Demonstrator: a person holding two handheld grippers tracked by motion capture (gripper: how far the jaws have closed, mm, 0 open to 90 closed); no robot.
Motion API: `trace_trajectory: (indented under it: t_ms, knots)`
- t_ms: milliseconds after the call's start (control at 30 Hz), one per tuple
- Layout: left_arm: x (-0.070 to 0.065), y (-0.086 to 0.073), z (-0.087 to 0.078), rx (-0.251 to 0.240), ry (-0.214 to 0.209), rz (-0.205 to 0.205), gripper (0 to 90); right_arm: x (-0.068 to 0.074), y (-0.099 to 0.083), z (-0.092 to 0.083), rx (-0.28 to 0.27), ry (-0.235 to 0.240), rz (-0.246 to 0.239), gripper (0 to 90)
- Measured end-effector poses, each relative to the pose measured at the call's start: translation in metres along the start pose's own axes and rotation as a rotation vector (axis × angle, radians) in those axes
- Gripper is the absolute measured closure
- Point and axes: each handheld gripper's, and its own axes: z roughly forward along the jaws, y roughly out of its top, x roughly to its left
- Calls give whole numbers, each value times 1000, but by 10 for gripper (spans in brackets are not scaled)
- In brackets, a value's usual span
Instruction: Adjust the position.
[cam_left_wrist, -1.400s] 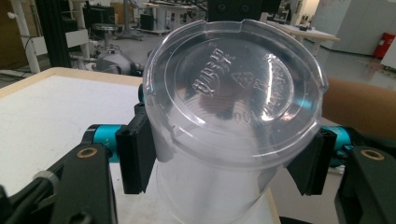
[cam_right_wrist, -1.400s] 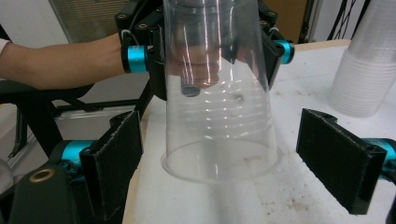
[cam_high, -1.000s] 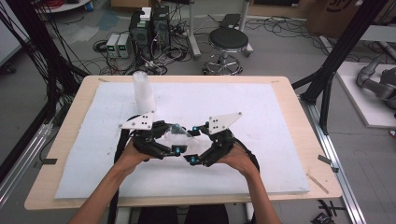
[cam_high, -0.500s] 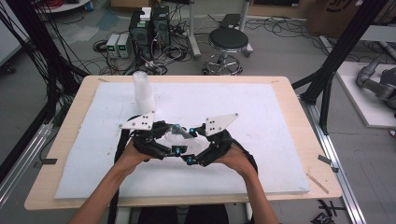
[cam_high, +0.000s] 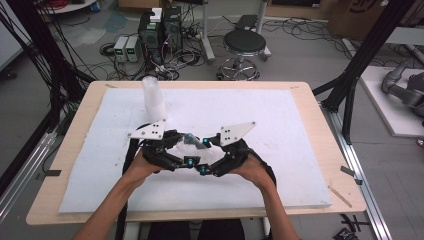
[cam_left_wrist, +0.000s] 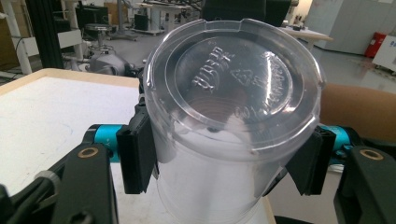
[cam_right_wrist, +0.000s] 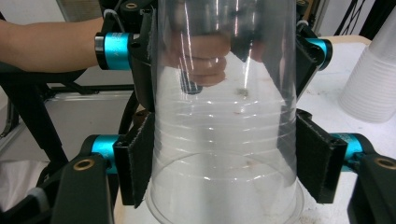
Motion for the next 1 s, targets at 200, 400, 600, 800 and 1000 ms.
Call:
trace_trajectory:
  t_ms: [200, 400, 600, 800, 1000]
  knots:
    - [0, -1, 0, 6, 1, 3, 346, 0, 0, 0, 7, -7, -8, 327]
    - [1, -1, 2, 8, 41, -11, 69, 0, 0, -1, 12, -16, -2, 335]
    - [0, 0, 0, 6, 35, 2, 57, -1, -1, -2, 15, -22, 2, 334]
    - [-2, 5, -6, 89, 56, 24, 57, 0, -1, -5, 49, -37, 22, 334]
    - [-4, 14, -16, 217, 65, 55, 57, 1, 5, -8, 169, -44, 35, 333]
